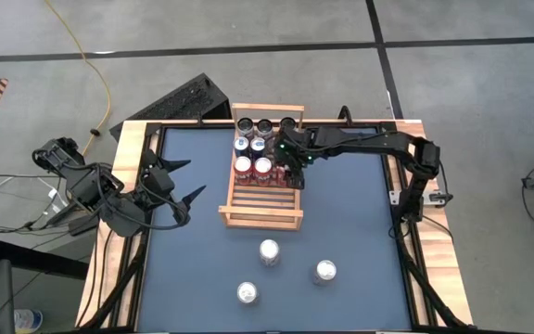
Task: Place canned beverage on shelf
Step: Put the orange soda can on the shelf aligned with the other orange soda cans
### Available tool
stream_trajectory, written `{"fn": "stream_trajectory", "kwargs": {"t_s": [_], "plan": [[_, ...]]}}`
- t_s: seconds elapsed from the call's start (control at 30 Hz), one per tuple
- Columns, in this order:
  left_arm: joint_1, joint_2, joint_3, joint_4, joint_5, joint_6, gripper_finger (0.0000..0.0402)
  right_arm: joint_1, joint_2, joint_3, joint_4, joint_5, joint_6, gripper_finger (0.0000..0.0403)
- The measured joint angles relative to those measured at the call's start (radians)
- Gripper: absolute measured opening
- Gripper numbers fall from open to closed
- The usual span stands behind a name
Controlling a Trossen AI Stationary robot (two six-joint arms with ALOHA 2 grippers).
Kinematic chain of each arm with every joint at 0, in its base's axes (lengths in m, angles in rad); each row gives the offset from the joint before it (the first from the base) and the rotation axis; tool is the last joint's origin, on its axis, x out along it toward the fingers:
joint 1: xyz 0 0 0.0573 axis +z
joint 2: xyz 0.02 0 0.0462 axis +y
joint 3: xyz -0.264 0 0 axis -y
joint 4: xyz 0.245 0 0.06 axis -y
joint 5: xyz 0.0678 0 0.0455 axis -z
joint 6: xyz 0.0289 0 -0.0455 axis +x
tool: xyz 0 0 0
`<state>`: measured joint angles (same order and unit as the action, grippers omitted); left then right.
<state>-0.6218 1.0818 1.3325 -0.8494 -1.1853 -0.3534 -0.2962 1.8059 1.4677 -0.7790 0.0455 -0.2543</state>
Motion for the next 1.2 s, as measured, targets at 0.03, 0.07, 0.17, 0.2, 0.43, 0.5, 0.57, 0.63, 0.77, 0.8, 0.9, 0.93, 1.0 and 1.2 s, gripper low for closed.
{"fn": "stream_trajectory", "kwargs": {"t_s": [0.03, 0.07, 0.17, 0.2, 0.43, 0.5, 0.57, 0.63, 0.77, 0.8, 0.9, 0.93, 1.0, 1.2], "plan": [[0.000, 0.000, 0.000, 0.000, 0.000, 0.000, 0.0334, -0.002, 0.001, 0.000, -0.005, -0.001, 0.001, 0.0249], [0.000, 0.000, 0.000, 0.000, 0.000, 0.000, 0.0334, -0.005, 0.001, 0.000, -0.007, -0.001, 0.002, 0.0249], [0.000, 0.000, 0.000, 0.000, 0.000, -0.001, 0.0334, -0.010, 0.001, 0.000, 0.006, -0.001, 0.003, 0.0249], [0.000, 0.000, 0.000, 0.000, 0.000, -0.001, 0.0334, -0.013, 0.001, 0.000, 0.005, -0.001, 0.003, 0.0249], [0.000, 0.000, 0.000, 0.001, 0.000, -0.003, 0.0334, -0.026, 0.016, 0.000, 0.017, -0.024, 0.003, 0.0249], [0.000, 0.000, 0.000, 0.001, 0.000, -0.003, 0.0334, -0.026, 0.016, 0.000, 0.017, -0.024, 0.002, 0.0249], [0.000, 0.000, 0.000, 0.002, 0.000, -0.003, 0.0334, -0.026, 0.015, 0.000, 0.013, -0.024, -0.001, 0.0249], [0.000, 0.000, 0.000, 0.002, 0.001, -0.003, 0.0334, -0.025, 0.015, 0.000, 0.014, -0.024, -0.005, 0.0249], [0.000, 0.000, 0.000, 0.002, 0.000, -0.001, 0.0334, -0.025, 0.015, 0.000, 0.006, -0.024, -0.005, 0.0249], [0.000, 0.000, 0.000, 0.002, 0.000, 0.000, 0.0334, -0.025, 0.015, 0.000, 0.002, -0.024, -0.005, 0.0249], [0.000, 0.000, 0.000, 0.002, 0.000, 0.000, 0.0334, -0.025, 0.015, 0.000, 0.001, -0.024, -0.006, 0.0250], [0.000, 0.000, 0.000, 0.002, 0.000, 0.000, 0.0334, -0.025, 0.015, 0.000, 0.002, -0.024, -0.006, 0.0250], [0.000, 0.000, 0.000, 0.002, 0.000, 0.000, 0.0334, -0.025, 0.015, 0.000, 0.001, -0.024, -0.006, 0.0250], [0.000, 0.000, 0.000, 0.002, 0.000, 0.001, 0.0334, -0.020, 0.015, 0.000, -0.002, -0.021, 0.007, 0.0278]]}}
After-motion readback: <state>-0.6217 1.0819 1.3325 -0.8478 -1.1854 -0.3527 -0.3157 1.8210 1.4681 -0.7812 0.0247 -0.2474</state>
